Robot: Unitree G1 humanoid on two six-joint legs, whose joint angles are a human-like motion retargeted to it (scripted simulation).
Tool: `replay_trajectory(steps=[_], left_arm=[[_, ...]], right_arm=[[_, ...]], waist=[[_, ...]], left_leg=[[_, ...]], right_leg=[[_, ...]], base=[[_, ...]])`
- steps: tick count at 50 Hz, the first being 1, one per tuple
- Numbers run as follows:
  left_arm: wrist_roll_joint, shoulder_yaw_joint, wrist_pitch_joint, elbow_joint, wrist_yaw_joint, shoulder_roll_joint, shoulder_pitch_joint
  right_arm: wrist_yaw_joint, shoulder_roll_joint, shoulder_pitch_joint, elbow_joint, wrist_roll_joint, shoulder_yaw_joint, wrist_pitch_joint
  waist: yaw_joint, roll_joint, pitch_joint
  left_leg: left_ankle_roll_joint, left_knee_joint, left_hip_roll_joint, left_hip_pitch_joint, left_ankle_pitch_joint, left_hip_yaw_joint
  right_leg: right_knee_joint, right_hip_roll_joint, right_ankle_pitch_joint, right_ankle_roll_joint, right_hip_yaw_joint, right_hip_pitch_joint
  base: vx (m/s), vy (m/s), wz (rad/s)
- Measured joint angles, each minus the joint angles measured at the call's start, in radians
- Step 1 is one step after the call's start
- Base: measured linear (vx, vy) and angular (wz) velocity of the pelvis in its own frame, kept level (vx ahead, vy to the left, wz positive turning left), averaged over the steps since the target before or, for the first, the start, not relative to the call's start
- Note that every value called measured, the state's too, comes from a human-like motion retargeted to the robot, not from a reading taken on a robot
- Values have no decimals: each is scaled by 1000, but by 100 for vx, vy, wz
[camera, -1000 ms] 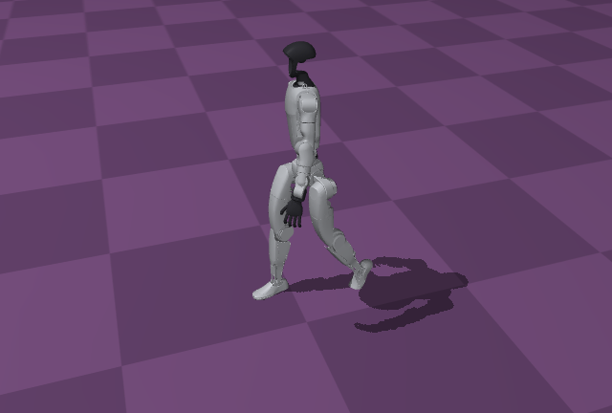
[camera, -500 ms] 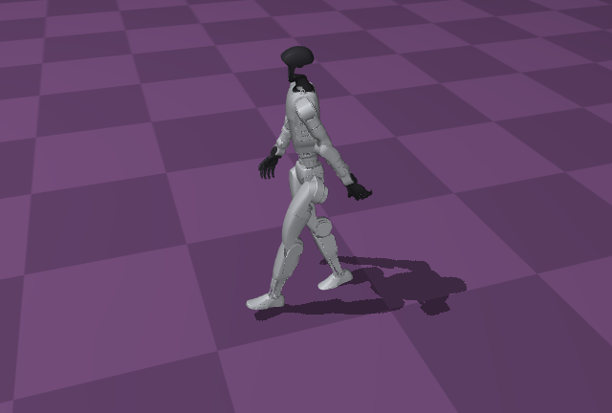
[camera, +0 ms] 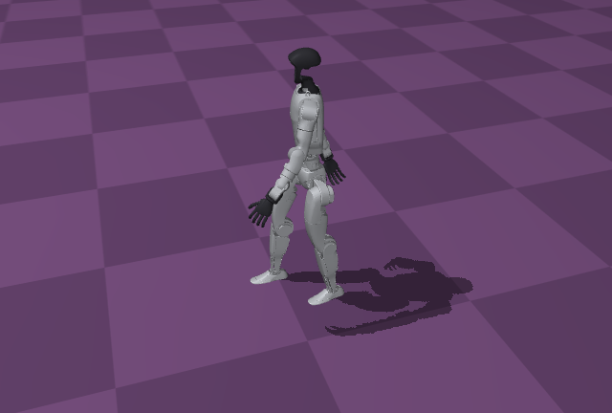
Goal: Walk run
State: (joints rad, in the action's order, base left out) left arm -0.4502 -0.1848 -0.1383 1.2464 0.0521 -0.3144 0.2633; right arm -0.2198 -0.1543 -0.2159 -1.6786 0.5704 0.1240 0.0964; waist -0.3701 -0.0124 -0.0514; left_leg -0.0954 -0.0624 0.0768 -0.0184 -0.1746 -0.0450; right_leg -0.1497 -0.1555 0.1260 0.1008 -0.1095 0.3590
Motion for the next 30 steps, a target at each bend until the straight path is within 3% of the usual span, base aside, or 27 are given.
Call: replay_trajectory(steps=[4,5,7,8,10,14,15,17,18,24,28,30], left_arm=[[40,-24,-8,3,7,-7,14],[53,-28,-11,9,10,-5,10],[68,-43,-20,30,16,6,-19],[71,-44,-26,47,16,19,-40],[71,-45,-39,105,22,42,-87],[25,-44,-21,245,51,90,-205],[18,-36,-14,279,50,103,-236],[0,-26,-4,338,53,115,-291],[-22,-26,5,358,59,123,-319],[-217,-46,51,386,140,187,-489],[-297,-45,41,399,201,208,-577],[-324,-52,46,410,206,217,-605]], right_arm=[[-10,-5,9,3,-22,22,3],[-8,-6,14,3,-29,25,2],[3,-6,36,5,-37,32,-16],[10,-6,41,10,-38,42,-25],[26,-8,47,24,-40,59,-34],[75,-12,94,33,-87,53,-20],[91,-14,117,31,-95,50,-21],[117,-14,171,45,-94,44,-32],[132,-13,199,57,-93,41,-39],[215,-14,325,235,-71,36,-81],[263,-27,382,361,-85,28,-61],[277,-39,404,406,-93,31,-55]], waist=[[7,-33,-1],[8,-32,-4],[-5,-27,-16],[-25,-30,-21],[-70,-47,-34],[-74,-48,-48],[-63,-30,-52],[-46,15,-55],[-34,32,-56],[36,70,-16],[105,75,6],[128,61,19]], left_leg=[[35,-3,-37,-69,-46,-24],[44,-11,-35,-85,-57,-31],[67,-34,-28,-102,-43,-34],[85,-51,-34,-112,-17,-18],[141,-96,-62,-117,84,21],[264,-333,-86,-63,440,60],[282,-430,-71,-28,516,58],[256,-627,-36,58,627,33],[232,-700,-32,100,628,13],[159,-828,-72,336,337,-76],[129,-611,-81,444,227,-128],[100,-441,-84,473,226,-153]], right_leg=[[234,32,-52,-2,5,44],[231,20,-61,15,-30,46],[139,38,-30,-59,54,56],[116,15,-12,-38,-37,49],[107,41,52,-29,4,13],[63,37,-35,-97,17,-55],[61,31,-55,-114,32,-79],[67,29,-78,-152,48,-119],[71,35,-92,-167,65,-139],[104,81,-143,-194,99,-257],[124,129,-178,-206,107,-328],[131,163,-201,-211,107,-367]], base=[[83,-39,-26],[72,-38,-22],[79,-43,20],[91,-50,80],[88,-49,85],[93,-57,9],[72,-41,-50],[70,-39,-64],[73,-39,-41],[69,-31,-46],[64,-22,-57],[69,-16,-18]])
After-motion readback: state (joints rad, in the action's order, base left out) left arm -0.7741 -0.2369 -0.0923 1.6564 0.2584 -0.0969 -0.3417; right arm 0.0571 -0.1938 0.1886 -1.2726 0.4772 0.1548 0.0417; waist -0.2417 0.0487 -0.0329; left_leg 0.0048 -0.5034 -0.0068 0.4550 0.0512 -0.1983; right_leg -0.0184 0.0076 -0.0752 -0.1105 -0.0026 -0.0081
